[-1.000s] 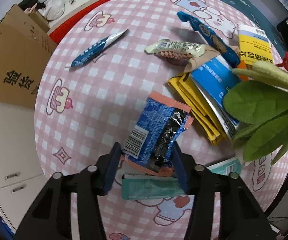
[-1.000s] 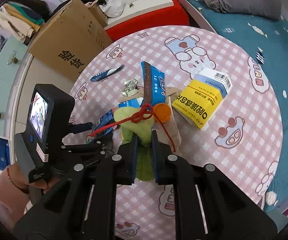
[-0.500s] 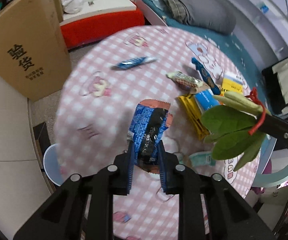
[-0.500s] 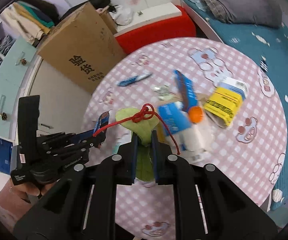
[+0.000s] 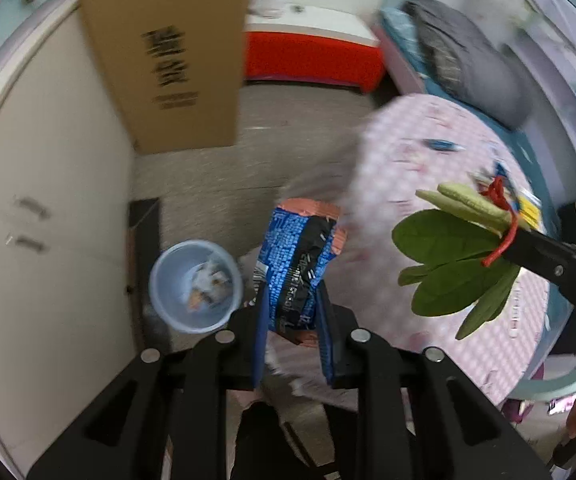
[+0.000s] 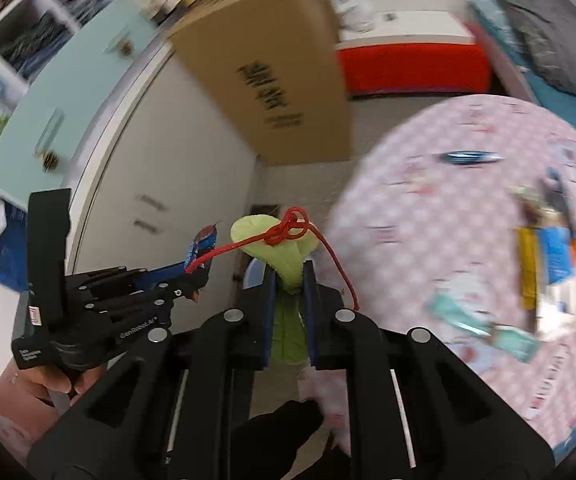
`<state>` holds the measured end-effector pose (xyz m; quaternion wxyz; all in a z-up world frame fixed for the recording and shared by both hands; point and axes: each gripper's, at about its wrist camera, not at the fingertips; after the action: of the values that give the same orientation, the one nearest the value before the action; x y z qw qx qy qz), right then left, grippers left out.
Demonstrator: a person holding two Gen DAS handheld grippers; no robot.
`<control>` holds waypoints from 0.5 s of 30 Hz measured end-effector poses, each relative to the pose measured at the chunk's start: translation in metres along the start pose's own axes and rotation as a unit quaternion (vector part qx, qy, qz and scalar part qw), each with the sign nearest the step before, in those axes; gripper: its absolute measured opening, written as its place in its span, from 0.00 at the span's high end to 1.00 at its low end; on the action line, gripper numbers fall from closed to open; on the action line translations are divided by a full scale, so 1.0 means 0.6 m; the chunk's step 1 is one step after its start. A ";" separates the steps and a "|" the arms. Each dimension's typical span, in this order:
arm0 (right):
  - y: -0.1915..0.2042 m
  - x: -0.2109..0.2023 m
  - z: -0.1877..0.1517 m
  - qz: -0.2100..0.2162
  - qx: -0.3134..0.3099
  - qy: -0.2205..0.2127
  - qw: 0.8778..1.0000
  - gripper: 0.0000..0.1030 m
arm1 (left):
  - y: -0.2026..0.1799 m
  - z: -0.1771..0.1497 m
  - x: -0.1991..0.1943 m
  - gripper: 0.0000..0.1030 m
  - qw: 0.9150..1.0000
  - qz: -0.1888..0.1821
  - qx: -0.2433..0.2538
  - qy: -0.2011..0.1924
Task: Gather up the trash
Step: 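Carry wrapper and plush toy to the wastebasket and drop both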
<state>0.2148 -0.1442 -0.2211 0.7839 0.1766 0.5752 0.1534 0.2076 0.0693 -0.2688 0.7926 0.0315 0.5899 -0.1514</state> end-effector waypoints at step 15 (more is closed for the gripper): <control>0.195 0.253 -0.029 -0.031 -0.081 0.103 0.991 0.42 | 0.250 -0.131 -0.045 0.80 0.990 0.058 -0.130 0.021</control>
<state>0.2380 0.0289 -0.3016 0.7364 0.0781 0.6438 0.1926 0.1696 0.2357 -0.2860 0.7851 -0.0344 0.6179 -0.0261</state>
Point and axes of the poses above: each gripper's, at about its wrist camera, not at the fingertips, and x roughly the way its jaws point, y to its left, z to its top, and after that the axes turned 14 degrees about x, right-handed
